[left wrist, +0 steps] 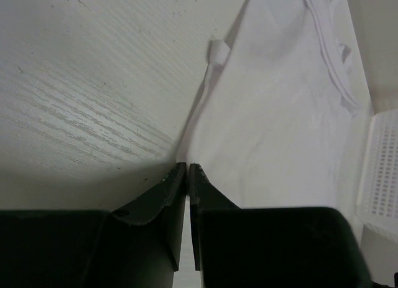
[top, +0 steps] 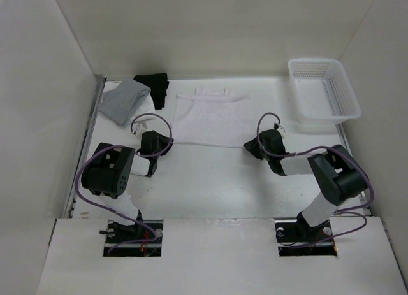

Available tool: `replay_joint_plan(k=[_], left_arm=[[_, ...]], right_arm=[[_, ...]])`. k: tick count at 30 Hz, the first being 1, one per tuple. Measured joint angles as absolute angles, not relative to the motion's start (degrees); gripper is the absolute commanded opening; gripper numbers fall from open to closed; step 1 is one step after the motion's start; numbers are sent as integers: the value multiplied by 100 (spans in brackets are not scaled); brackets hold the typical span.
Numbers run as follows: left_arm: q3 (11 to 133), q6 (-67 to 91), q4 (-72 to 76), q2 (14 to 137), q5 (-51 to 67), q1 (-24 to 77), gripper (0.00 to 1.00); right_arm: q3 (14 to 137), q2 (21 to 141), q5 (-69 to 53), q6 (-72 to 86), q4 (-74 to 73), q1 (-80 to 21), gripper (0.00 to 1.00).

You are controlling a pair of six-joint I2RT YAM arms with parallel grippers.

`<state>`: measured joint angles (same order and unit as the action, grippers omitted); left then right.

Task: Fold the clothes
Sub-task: Fold the tank top

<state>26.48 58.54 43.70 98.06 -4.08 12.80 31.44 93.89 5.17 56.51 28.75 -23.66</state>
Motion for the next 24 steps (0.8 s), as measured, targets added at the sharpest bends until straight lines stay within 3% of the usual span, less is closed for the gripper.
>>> replay_joint_plan(k=[6, 11, 17, 20, 24], left_arm=[[2648, 5841, 4372, 9804, -436, 1341, 6], [2648, 5806, 4338, 9769, -486, 1391, 5], [2613, 5697, 4095, 9334, -521, 1459, 3], [2574, 5496, 3819, 8615, -550, 1555, 2], [2552, 5063, 2921, 6672, -742, 1852, 2]], right_arm=[[3085, 9347, 642, 5743, 2880, -2366, 22], [3057, 9347, 711, 5728, 2886, -2364, 6], [2939, 9266, 858, 5596, 3033, -2366, 0], [2620, 8510, 1066, 5360, 2945, -2486, 0], [2443, 6359, 1398, 4912, 2222, -3041, 0]])
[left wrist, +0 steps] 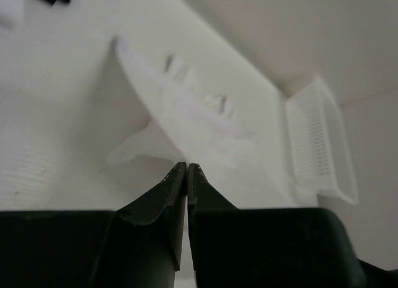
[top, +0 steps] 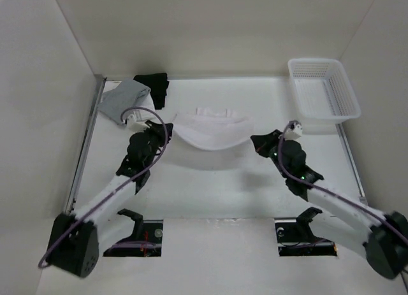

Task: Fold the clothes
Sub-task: Fold the tank top

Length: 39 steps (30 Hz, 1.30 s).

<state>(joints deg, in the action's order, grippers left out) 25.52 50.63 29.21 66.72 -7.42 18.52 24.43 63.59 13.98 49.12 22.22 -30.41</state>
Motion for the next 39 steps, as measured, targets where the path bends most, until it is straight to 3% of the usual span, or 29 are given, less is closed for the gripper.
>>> replay_joint_plan(k=[6, 10, 13, 17, 21, 25, 31, 34, 39], left_arm=[[3041, 4466, 1149, 3498, -1573, 2982, 2], [3470, 4307, 191, 2268, -2453, 4027, 3], [3586, 4219, -176, 2132, -3089, 4595, 4], [3577, 4018, -469, 2711, -3594, 4746, 5], [3457, 3741, -99, 3879, -3483, 3951, 4], [3435, 3656, 882, 5736, -2716, 2617, 4], [4180, 3806, 1570, 8604, -1745, 1601, 5], [4491, 3909, 1704, 8873, -1428, 1455, 6], [4493, 3968, 2075, 8265, -1216, 1452, 6]], right_arm=[[3389, 3334, 2320, 4189, 158, -4329, 1], [4407, 2810, 3103, 3896, -998, -5352, 2], [4816, 2912, 3424, 3760, -1494, -5787, 3], [4733, 3496, 3308, 3603, -1588, -5328, 3], [4130, 4574, 2316, 3527, -954, -3839, 3], [4051, 6449, 1149, 3616, -14, -2536, 3], [5188, 9087, -30, 3782, 725, -1723, 1], [5686, 9529, -349, 3865, 910, -1540, 2], [5581, 9037, -523, 3905, 1127, -1485, 3]])
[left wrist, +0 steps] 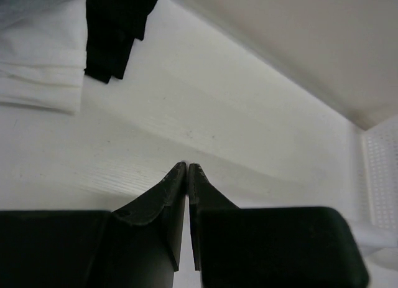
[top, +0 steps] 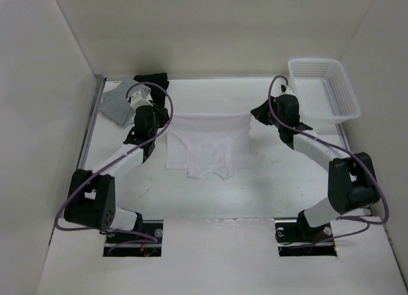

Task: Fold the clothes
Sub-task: Fold the tank top

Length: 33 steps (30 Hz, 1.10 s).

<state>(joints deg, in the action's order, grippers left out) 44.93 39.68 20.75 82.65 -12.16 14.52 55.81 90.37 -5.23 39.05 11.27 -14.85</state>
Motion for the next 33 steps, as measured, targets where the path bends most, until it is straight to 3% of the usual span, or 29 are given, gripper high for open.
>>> replay_joint_plan(k=[12, 20, 22, 24, 26, 33], left_arm=[[2045, 4274, 1933, 5625, -1026, 1634, 6], [1046, 4491, 1629, 4678, -1022, 1900, 9], [821, 4569, 1555, 4678, -1026, 1938, 17], [644, 4657, 1444, 4668, -1022, 1953, 27], [582, 4720, 1297, 4598, -1028, 1951, 30], [738, 4781, 1236, 4416, -1111, 1839, 29]], right_arm=[[2998, 7013, -357, 4099, 1328, -1981, 3], [2062, 6678, -121, 4471, 1330, -2386, 3], [1953, 6735, -58, 4578, 1319, -2410, 13], [1922, 6853, -16, 4663, 1315, -2408, 31], [1922, 6888, 27, 4696, 1317, -2383, 45], [2349, 7616, -134, 4611, 1651, -2110, 45]])
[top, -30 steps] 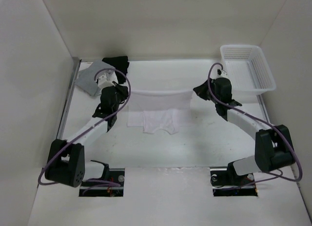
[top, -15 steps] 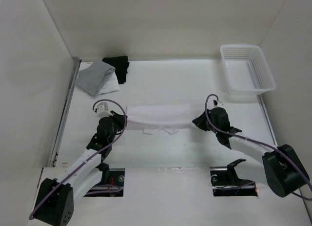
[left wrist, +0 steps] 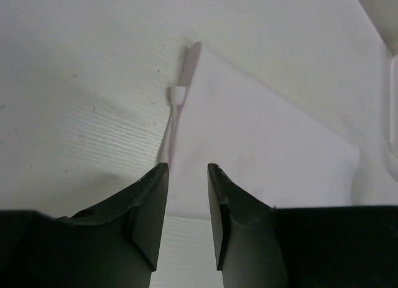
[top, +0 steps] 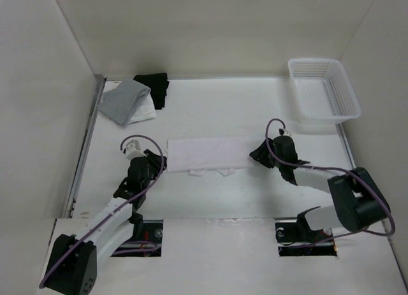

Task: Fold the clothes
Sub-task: Fold the tank top

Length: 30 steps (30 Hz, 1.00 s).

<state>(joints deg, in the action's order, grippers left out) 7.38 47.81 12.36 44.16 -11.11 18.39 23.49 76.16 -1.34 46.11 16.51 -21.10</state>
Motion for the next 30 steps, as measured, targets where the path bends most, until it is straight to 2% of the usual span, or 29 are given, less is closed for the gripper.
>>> replay_joint_plan(k=[4, 8, 11, 15, 18, 21, 30], left_arm=[[891, 4794, 1463, 4860, -1118, 1931, 28], [1037, 4816, 1603, 5131, -1111, 2137, 28], [1258, 4827, 1743, 5247, -1116, 2320, 28], [1621, 4829, 1986, 5378, -1127, 2657, 28], [1774, 4836, 2209, 5489, -1138, 2864, 28], [1835, 4845, 2388, 5699, -1142, 3028, 28], [2025, 4901, 2777, 6407, -1164, 3476, 27]], right_arm=[[2416, 8221, -580, 4794, 2174, -1806, 42], [2418, 8650, -943, 5168, 2797, -1651, 36], [2456, 9153, -1216, 5529, 3433, -1647, 27], [2497, 9911, -1610, 6082, 4445, -1612, 9], [2250, 9966, -1651, 6344, 4860, -1542, 6], [1907, 9478, -1538, 6370, 4772, -1498, 5], [1868, 6372, -856, 5411, 2899, -1385, 4]])
